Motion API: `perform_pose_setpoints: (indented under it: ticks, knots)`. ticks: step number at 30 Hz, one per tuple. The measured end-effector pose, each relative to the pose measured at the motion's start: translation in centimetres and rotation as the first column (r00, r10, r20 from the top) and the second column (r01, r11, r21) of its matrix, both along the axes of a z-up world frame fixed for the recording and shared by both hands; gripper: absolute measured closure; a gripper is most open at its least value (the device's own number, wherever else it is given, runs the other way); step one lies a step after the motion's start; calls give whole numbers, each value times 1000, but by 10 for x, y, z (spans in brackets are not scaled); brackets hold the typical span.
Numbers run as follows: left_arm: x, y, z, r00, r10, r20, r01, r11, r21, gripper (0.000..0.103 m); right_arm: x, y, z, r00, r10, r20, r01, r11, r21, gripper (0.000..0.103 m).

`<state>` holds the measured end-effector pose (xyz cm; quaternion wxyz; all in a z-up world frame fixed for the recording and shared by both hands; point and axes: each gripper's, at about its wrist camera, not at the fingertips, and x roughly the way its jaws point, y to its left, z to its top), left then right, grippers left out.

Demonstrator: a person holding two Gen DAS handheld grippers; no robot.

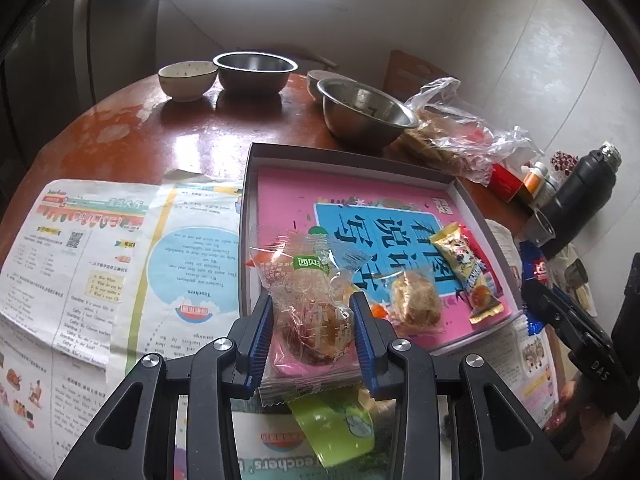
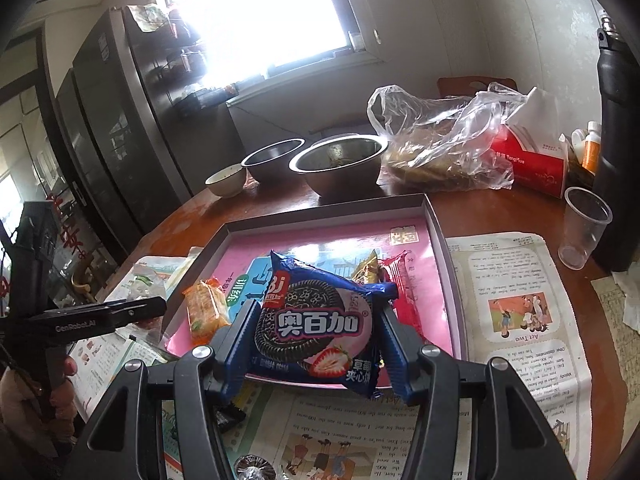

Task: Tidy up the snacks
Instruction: 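Carry the clear bag and blue cookie pack over the tray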

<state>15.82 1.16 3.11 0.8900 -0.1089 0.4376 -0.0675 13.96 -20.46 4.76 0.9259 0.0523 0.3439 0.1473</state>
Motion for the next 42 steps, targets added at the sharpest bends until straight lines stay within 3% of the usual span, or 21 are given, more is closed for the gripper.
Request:
perform_pose_setpoints:
  ticks: [10,42]
  knots:
    - [9,-7,-13,1000,-1,-6,1,998,68,64,5,1,-4,1000,-4,-12,4,1000,-1,46]
    - [23,-21,-35,996,-60,-66,62,998,28,64,26,18,-29,999,6,-51,-9,998,-66,46]
